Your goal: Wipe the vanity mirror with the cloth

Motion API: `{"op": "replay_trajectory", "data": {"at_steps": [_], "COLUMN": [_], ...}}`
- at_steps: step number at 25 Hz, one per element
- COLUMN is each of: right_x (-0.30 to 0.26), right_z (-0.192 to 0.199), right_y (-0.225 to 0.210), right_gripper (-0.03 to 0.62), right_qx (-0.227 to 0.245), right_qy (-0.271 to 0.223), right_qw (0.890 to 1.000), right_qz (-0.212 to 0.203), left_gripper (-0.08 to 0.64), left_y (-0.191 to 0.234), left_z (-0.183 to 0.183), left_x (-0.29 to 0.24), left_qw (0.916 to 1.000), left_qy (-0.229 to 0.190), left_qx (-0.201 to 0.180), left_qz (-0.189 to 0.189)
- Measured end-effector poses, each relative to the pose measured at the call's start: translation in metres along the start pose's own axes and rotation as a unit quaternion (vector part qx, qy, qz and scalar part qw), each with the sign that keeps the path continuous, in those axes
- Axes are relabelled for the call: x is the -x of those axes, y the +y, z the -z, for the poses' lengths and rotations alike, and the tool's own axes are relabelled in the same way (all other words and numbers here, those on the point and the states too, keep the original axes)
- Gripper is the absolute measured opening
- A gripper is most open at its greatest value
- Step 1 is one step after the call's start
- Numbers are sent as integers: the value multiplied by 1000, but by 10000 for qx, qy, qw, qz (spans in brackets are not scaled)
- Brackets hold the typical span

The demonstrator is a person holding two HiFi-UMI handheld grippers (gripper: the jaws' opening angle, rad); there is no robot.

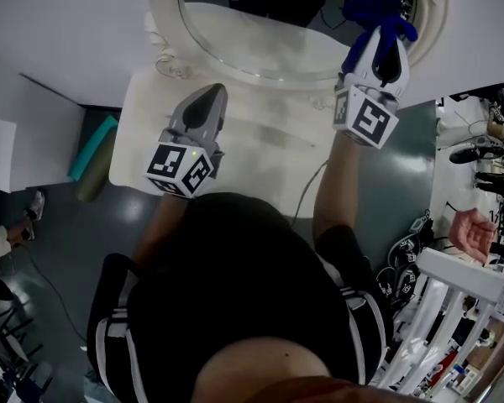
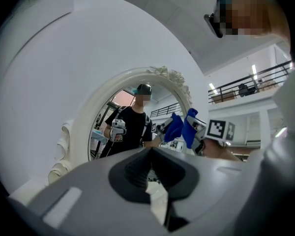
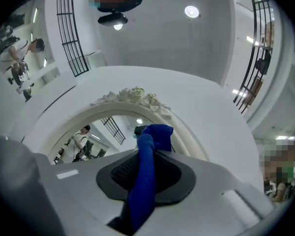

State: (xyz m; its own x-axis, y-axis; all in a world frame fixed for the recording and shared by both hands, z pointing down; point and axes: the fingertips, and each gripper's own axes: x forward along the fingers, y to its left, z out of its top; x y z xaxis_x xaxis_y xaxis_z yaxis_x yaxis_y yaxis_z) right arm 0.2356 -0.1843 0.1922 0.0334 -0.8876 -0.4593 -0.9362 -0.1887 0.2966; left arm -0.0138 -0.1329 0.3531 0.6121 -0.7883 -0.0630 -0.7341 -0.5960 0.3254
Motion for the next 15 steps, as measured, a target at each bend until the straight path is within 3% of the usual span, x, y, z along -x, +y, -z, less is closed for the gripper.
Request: {"op": "replay_trajectory", "data": {"at_steps": [5,15], "right_x": [-25,-50], "right_z": [10,0], "right_y": [-17,-25], "right_gripper": [64,66], "right_qx": [-106,-423], "right_qy": [277,178], "right_qw": [9995,9987], "right_qz": [143,206], "left_gripper": [11,11], "left_y": [2,10], "left_z": [0,7], "left_x": [1,-7], "left_qw": [10000,9999], "left_qy": [-25,22], "left_qx": [45,136], "left_qz": [-11,-70]}}
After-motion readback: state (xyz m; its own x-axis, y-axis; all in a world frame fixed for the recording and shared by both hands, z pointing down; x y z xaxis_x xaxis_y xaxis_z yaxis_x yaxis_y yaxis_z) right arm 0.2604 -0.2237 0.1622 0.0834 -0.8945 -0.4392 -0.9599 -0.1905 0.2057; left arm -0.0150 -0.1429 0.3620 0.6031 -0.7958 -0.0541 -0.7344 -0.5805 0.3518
